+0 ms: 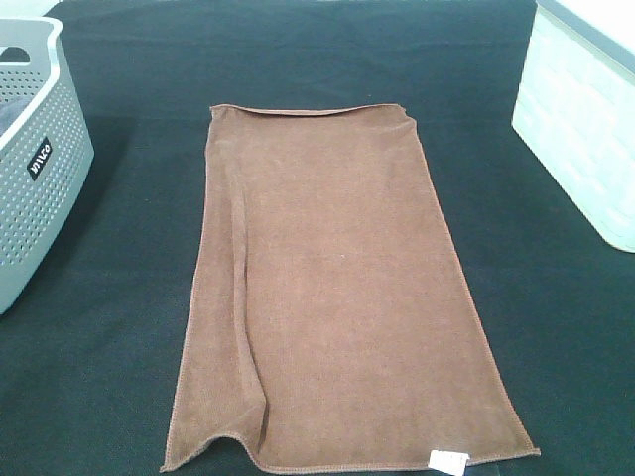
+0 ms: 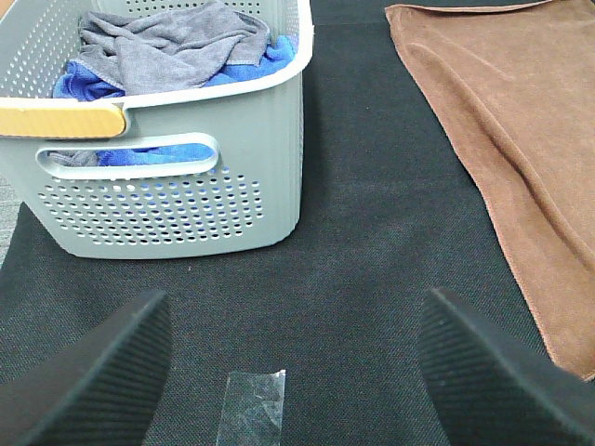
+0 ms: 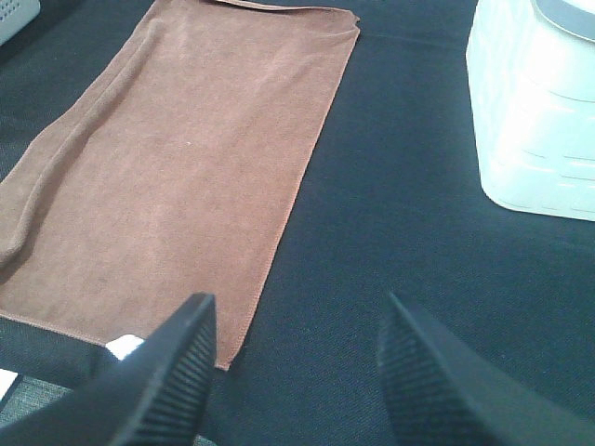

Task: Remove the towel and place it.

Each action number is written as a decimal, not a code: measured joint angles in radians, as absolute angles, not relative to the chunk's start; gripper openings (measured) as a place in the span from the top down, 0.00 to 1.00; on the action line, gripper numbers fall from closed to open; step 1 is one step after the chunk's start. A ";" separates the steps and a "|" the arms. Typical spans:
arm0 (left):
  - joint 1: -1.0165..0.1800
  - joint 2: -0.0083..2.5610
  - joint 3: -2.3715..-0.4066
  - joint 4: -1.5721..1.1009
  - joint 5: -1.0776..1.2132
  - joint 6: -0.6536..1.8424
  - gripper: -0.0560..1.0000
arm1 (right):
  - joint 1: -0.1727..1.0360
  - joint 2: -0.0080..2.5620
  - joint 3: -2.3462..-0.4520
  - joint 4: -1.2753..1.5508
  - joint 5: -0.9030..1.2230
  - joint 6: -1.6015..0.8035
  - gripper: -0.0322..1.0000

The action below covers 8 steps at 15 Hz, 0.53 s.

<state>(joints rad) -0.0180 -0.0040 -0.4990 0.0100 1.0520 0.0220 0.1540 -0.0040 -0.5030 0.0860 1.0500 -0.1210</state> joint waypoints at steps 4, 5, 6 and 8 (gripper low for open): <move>-0.018 -0.004 -0.499 0.010 1.052 0.022 0.28 | 0.154 -0.004 -0.503 0.086 1.050 -0.121 0.47; -0.018 -0.004 -0.499 0.010 1.052 0.023 0.28 | 0.154 -0.004 -0.503 0.086 1.050 -0.121 0.47; -0.018 -0.004 -0.499 0.010 1.052 0.023 0.28 | 0.154 -0.004 -0.503 0.086 1.050 -0.121 0.47; -0.018 -0.004 -0.499 0.010 1.052 0.023 0.28 | 0.154 -0.004 -0.503 0.086 1.050 -0.121 0.47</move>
<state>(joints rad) -0.0180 -0.0040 -0.4990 0.0100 1.0520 0.0230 0.1540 -0.0040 -0.5030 0.0860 1.0500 -0.1210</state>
